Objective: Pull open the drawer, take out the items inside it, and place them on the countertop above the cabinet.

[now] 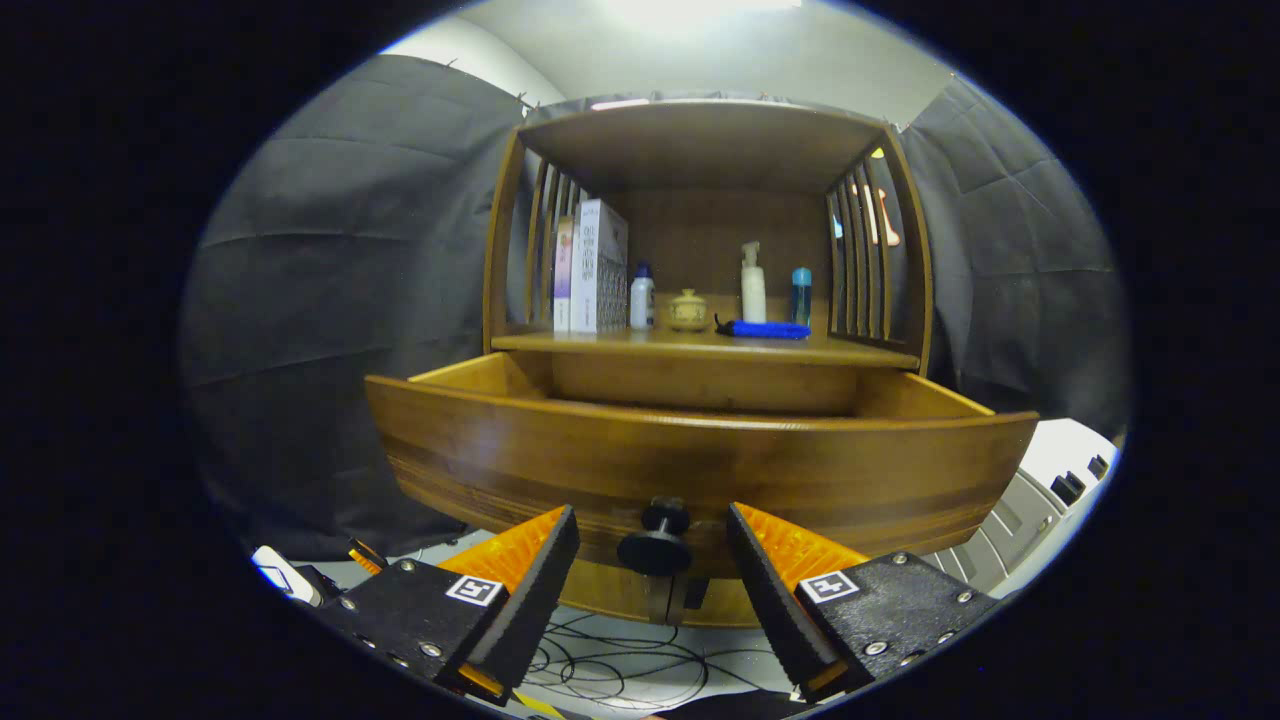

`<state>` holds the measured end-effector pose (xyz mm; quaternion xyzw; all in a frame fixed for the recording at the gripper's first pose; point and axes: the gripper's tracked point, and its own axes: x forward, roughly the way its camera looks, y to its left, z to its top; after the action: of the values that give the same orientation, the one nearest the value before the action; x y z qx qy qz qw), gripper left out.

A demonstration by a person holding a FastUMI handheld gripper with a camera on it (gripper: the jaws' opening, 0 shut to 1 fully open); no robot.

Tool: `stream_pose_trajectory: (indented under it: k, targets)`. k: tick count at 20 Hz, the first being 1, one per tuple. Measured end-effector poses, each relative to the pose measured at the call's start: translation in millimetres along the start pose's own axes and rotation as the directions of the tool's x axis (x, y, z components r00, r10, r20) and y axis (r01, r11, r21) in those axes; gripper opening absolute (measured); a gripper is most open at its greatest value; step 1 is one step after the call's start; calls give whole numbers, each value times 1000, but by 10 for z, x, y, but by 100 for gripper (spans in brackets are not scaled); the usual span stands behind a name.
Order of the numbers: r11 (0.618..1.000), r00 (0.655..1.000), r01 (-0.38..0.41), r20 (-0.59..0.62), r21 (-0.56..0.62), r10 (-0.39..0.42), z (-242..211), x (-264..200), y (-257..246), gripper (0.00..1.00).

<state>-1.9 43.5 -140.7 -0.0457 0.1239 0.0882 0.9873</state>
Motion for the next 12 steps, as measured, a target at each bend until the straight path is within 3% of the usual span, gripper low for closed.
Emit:
stream_pose_trajectory:
  k: [5, 12]
  targets:
    - [999, 992, -24, 125, -24, 27, 509, -119, 3, 93]
    - [1000, 998, 9, 66, 7, -9, 784, 260, -222, 93]
